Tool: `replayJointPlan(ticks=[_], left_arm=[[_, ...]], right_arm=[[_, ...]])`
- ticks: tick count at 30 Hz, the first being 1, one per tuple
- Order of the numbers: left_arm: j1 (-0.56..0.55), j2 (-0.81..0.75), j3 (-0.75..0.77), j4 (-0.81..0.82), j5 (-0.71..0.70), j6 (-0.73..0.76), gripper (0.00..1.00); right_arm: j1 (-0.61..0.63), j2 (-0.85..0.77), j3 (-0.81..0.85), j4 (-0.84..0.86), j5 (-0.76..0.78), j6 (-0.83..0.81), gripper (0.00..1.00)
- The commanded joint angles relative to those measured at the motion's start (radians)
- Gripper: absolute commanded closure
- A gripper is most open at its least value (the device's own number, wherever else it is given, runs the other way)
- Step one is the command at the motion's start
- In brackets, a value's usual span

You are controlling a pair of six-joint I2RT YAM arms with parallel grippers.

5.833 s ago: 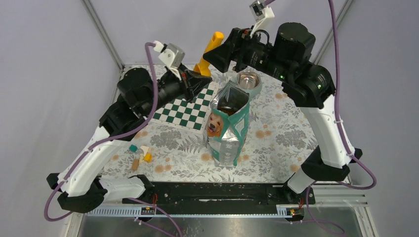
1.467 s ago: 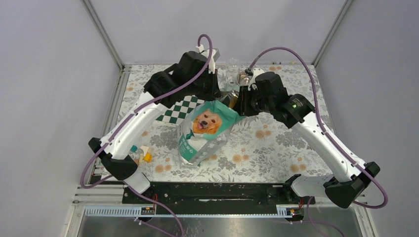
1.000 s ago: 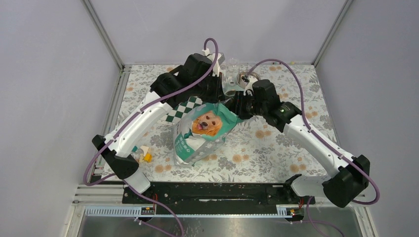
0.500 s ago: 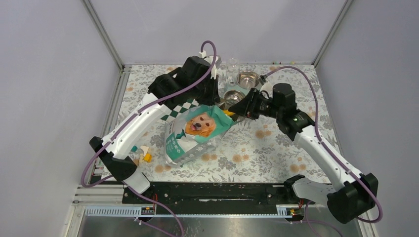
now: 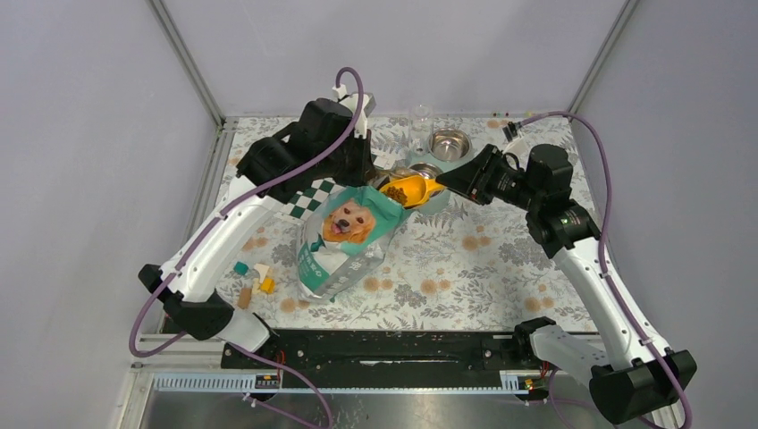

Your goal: Serve the pet food

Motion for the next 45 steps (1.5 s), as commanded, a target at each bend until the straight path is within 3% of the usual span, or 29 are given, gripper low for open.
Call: replayJointPlan(ticks=[1, 16, 25, 45], left_arm=[[0.01, -0.105, 0.005, 0.204, 0.041, 0.039, 1.0], [0.013, -0.225, -0.097, 0.298, 0.03, 0.121, 1.0], [0.05, -0.243, -0.098, 0.306, -0.067, 0.042, 1.0], [0.129, -0.301, -0.137, 0.356, -0.04, -0.013, 1.0]], right_arm=[[-0.009, -0.027, 0.068, 0.013, -0.003, 0.007, 1.0], [-0.01, -0.057, 0.114, 0.099, 0.025, 0.135, 1.0], [-0.01, -0.059, 0.062, 0.239, -0.004, 0.292, 1.0], [-0.019, -0.091, -0.028, 0.424, 0.06, 0.469, 1.0]])
